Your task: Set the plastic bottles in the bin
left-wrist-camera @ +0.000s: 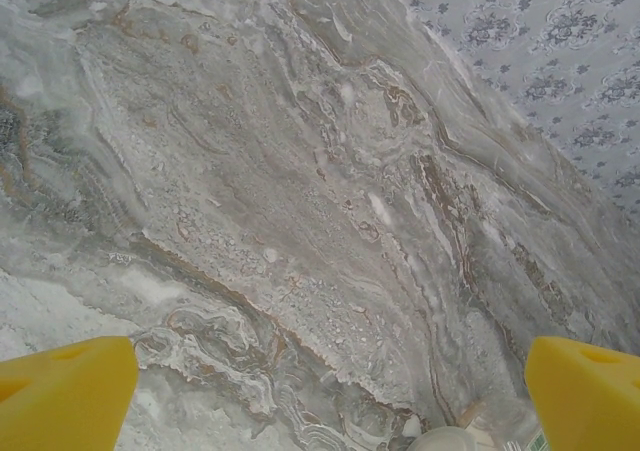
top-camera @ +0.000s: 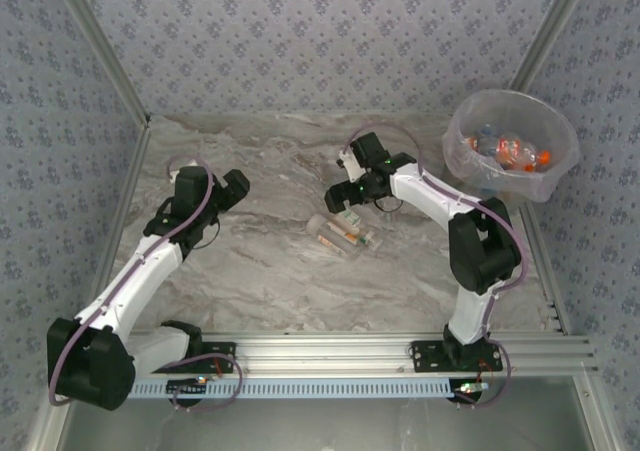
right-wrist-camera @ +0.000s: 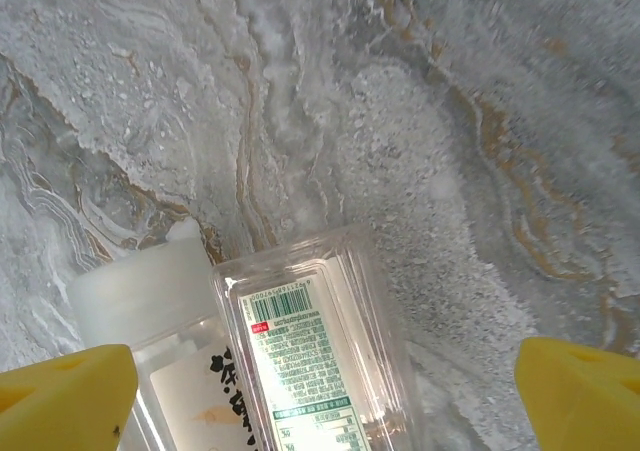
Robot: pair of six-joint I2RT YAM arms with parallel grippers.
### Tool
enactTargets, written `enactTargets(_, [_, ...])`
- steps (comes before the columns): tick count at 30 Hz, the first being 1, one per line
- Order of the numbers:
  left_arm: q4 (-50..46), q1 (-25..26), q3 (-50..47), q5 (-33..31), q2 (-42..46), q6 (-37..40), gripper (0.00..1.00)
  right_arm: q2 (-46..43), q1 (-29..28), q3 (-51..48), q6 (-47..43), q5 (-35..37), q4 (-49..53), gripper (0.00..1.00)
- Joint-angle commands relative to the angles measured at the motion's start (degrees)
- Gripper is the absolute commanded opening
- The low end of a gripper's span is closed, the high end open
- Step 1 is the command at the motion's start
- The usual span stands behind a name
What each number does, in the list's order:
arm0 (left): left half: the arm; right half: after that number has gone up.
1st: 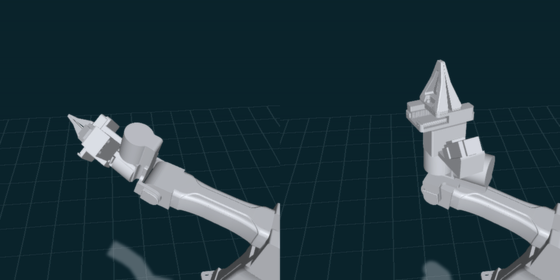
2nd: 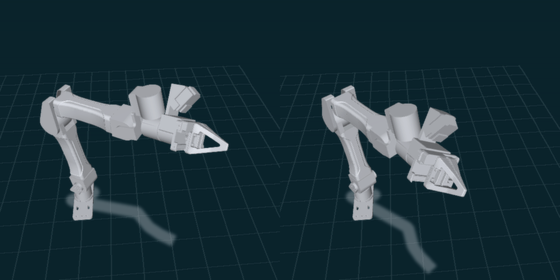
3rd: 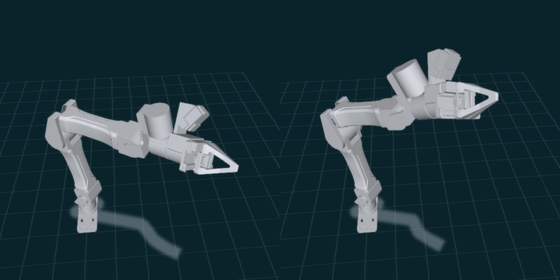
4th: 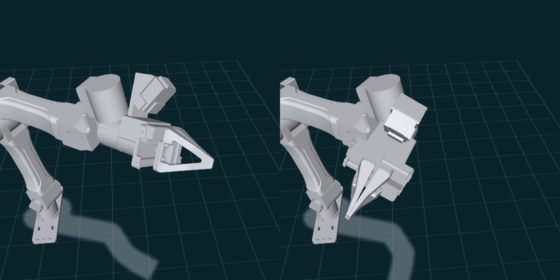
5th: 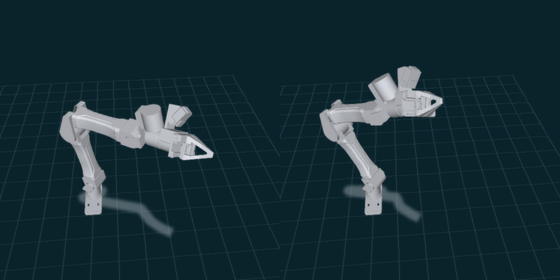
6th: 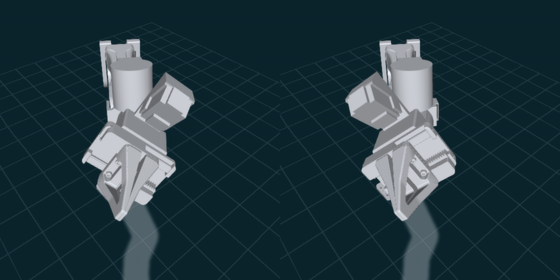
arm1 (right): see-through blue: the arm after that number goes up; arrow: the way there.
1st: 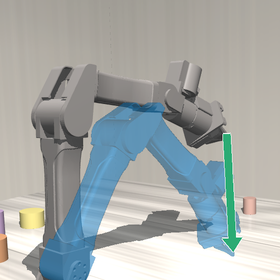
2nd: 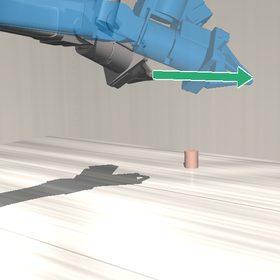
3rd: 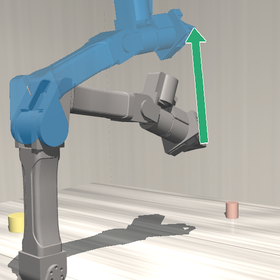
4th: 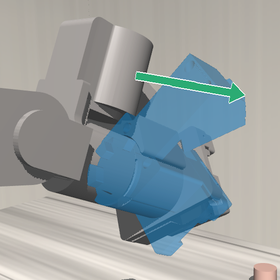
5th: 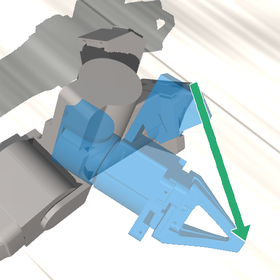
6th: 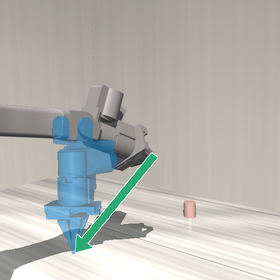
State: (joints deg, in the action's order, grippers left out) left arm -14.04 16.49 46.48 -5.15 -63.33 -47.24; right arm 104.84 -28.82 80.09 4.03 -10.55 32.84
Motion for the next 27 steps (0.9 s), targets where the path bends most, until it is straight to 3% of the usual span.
enactTargets(1, [-0.8, -0.3, 2.6, 0.9, -1.0, -0.7, 0.99, 2.3, -0.5, -1.2, 2.1, -0.9, 1.0, 0.98])
enactTargets(6, [-0.8, -0.2, 3.0, 1.6, -2.0, -0.9, 0.99, 5.2, -0.8, -1.2, 2.3, 0.0, 1.2, 0.95])
enactTargets(17, [-1.3, -0.3, 3.0, 1.6, -2.0, -1.0, 0.99, 5.7, -0.1, -2.0, 6.6, 10.1, -0.1, 0.90])
enactTargets(22, [-1.2, -0.3, 3.0, 1.6, -2.1, -1.0, 1.00, 6.3, -0.2, -2.1, 6.5, 7.2, -0.8, 0.90])
enactTargets(27, [-1.3, -0.3, 2.8, 1.8, -2.1, -1.1, 0.99, 8.5, -0.8, -1.9, 8.5, 10.3, -0.2, 0.90])
